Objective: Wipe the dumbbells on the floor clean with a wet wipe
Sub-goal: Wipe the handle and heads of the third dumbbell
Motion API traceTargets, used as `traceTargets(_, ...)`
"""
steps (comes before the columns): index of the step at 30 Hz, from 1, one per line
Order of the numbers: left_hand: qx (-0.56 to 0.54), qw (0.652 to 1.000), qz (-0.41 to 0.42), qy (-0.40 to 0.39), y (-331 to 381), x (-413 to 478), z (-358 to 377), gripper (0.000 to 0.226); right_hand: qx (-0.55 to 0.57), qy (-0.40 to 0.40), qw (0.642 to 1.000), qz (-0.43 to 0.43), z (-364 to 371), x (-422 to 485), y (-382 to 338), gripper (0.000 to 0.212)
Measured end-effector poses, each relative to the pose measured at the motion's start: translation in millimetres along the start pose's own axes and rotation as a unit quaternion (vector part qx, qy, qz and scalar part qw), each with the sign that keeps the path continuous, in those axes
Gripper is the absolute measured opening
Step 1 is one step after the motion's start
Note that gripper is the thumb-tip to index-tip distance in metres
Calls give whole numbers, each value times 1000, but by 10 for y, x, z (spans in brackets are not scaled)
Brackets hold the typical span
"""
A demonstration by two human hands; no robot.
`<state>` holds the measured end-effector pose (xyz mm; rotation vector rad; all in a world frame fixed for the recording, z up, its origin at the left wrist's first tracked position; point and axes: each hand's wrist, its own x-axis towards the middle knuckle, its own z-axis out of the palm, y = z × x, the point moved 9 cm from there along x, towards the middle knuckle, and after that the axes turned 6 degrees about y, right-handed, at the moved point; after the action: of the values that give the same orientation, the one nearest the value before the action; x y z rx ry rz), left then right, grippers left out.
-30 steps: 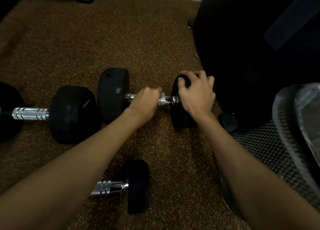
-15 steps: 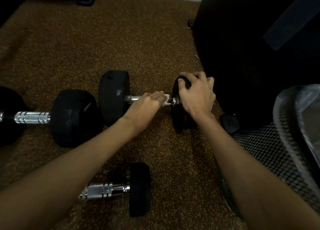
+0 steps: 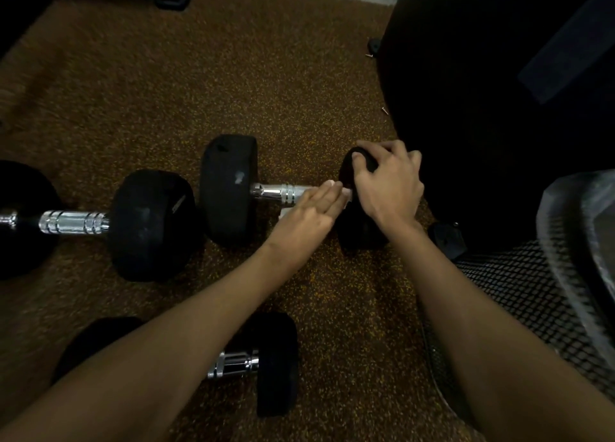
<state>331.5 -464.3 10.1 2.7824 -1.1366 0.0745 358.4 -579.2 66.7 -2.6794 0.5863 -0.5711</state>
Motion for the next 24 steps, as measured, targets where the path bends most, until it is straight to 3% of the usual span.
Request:
traceTargets(3,48,994,56,81,69,-93,-83,64,3,4,1000,2,-1,0,8,36)
traceTargets(5,44,996,75,12,123,-207,82,59,9,5,1000,6,4,-5,12,36)
traceTargets(7,-77,997,4,-22,49,-331,177,53,9,3,1000,10,9,-9,16,37)
traceTargets(9,-266,947,-176,48,-224,-375,132,40,10,0,1000,11,8,-10,13,37)
traceTargets(10,-355,883,-299,66,-403,-395,198,34,9,-1,1000,10,7,-11,9,38)
traceTargets(11,-452,784,-421,61,-526,-425,373,31,8,-2,1000,9,6,-13,8,38)
traceTargets(12,-564,651,-505,48,-510,-425,578,29,8,-2,1000,7,5,-17,8,37)
traceTargets(14,-750,400,-525,45,-270,-214,748,28,11,-1,1000,6,2,-26,10,37)
traceTargets(15,-806,298,-508,62,-173,-120,728,29,12,0,1000,5,2,-25,11,38)
traceTargets(17,-851,149,-492,106,-95,-56,704,32,13,3,1000,6,4,-13,10,38)
traceTargets(18,-858,100,-488,128,-86,-48,702,33,14,4,1000,9,5,-9,15,37)
traceTargets(20,-859,42,-481,170,-65,-21,671,39,13,6,1000,12,12,5,25,37)
traceTargets(24,-856,19,-477,196,-39,62,690,42,14,7,1000,10,18,3,21,37)
